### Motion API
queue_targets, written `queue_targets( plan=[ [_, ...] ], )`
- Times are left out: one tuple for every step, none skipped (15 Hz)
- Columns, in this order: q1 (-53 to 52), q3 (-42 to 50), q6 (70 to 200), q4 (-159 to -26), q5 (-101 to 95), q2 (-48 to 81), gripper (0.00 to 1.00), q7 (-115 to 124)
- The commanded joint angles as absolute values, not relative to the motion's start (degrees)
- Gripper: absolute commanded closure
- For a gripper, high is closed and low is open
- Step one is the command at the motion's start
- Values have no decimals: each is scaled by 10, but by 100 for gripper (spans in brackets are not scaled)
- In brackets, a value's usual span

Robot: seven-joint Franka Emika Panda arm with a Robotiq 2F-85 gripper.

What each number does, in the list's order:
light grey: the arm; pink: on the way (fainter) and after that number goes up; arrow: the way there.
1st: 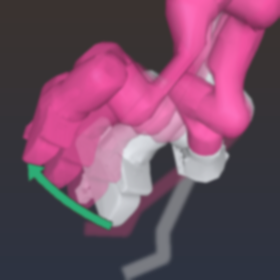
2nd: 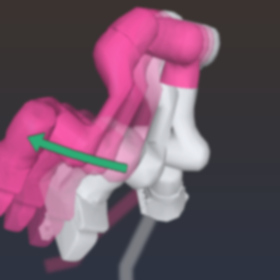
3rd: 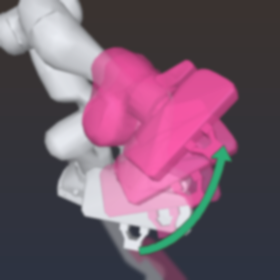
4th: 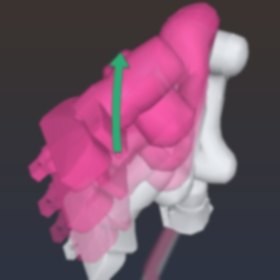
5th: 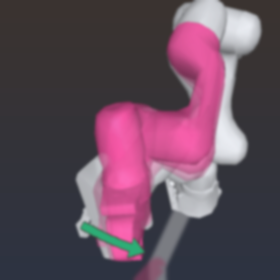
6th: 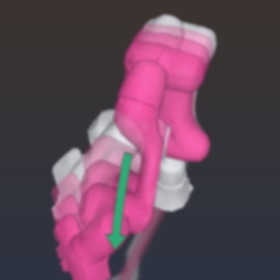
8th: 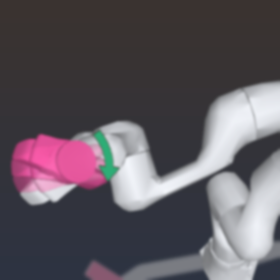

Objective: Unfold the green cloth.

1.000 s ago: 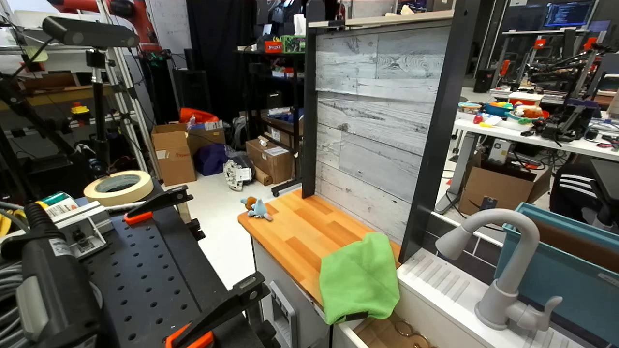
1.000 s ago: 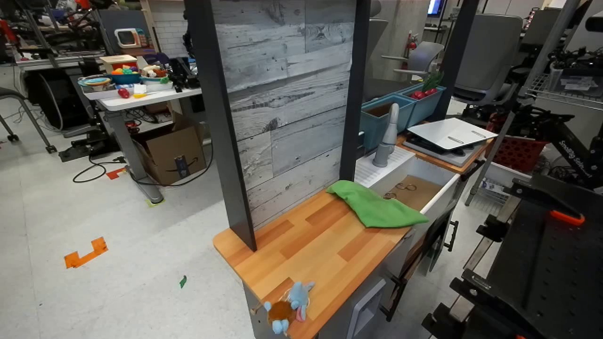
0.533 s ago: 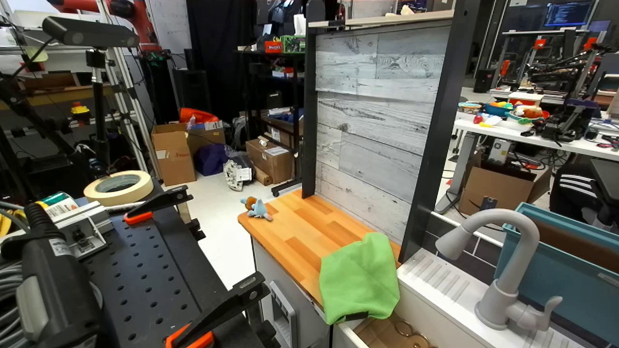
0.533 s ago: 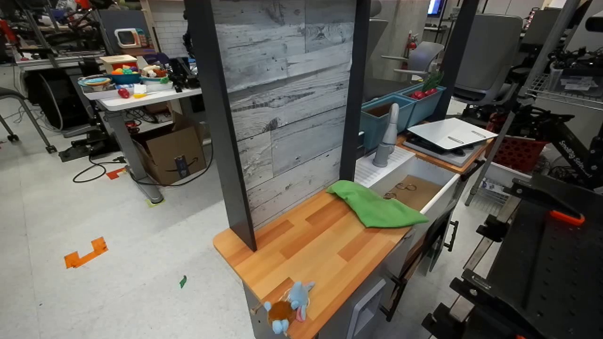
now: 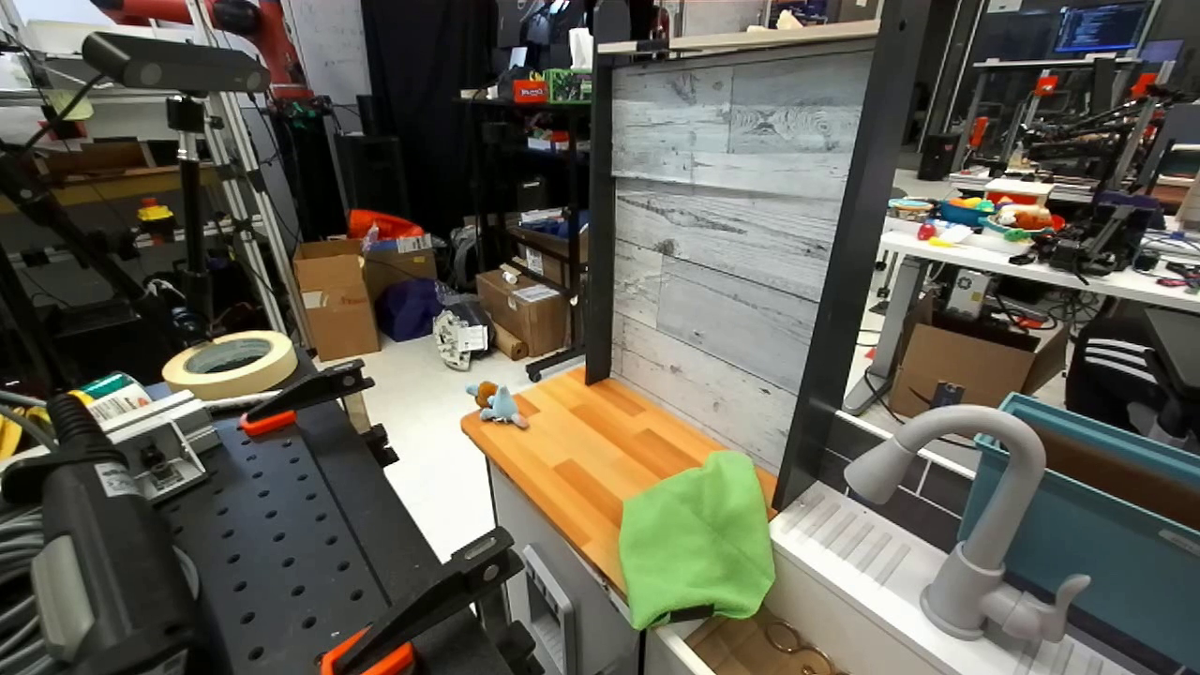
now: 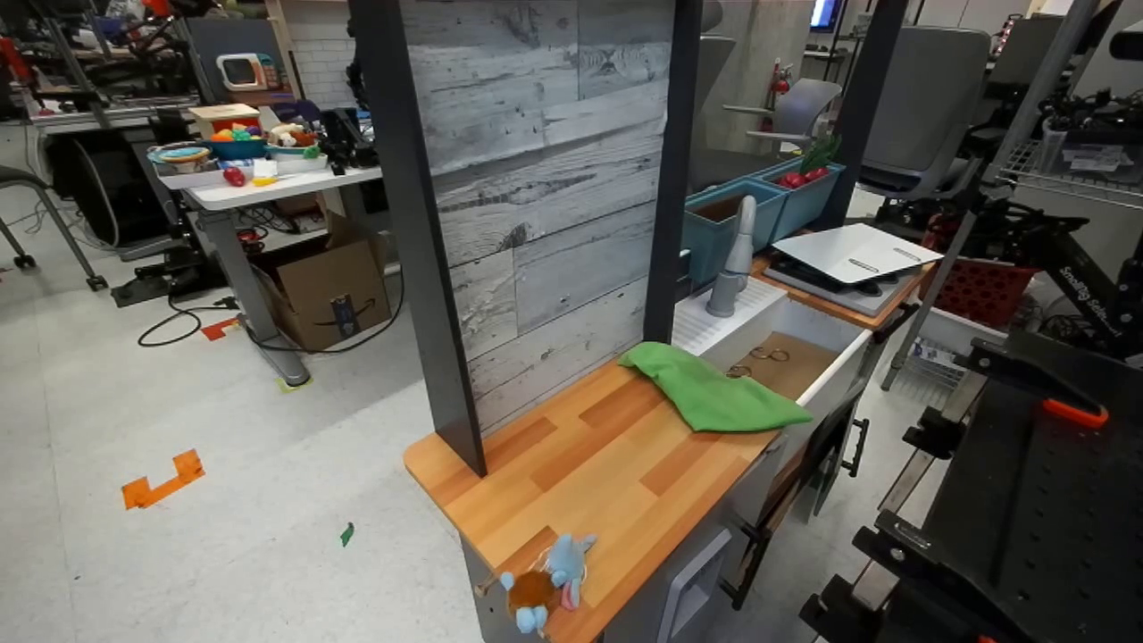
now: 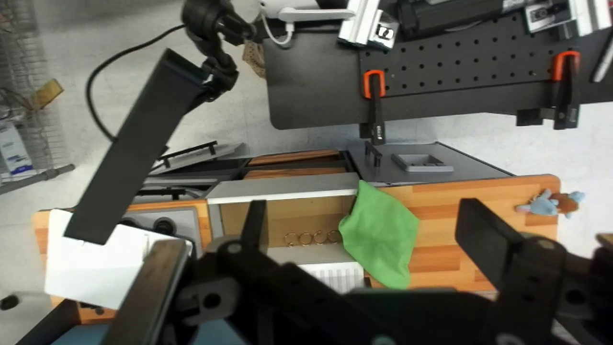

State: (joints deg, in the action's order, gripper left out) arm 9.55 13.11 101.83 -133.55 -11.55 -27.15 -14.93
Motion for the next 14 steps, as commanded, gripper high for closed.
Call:
queue_targets(
  plan=[
    [75,130,1043,-1301,-30,-179,0,-104],
    [73,124,1063,-1296,-15,-151,0,-84],
    [70,120,1091,-1292,2,-126,0,-70],
    [67,115,1128,-1290,14,-99,0,-55],
    [66,107,1161,-1286,22,-71,0,-32],
    [65,100,1202,-1282,27,-39,0,-12],
    [64,93,1238,-1277,29,-11,0,10],
    [64,86,1272,-1271,25,18,0,34],
    [63,81,1300,-1265,21,45,0,54],
    [62,76,1339,-1268,13,72,0,76],
    [60,74,1370,-1269,7,93,0,92],
    [58,73,1397,-1269,1,115,0,107],
    [55,74,1418,-1270,-1,139,0,116],
    [53,76,1431,-1265,-3,163,0,124]
  ],
)
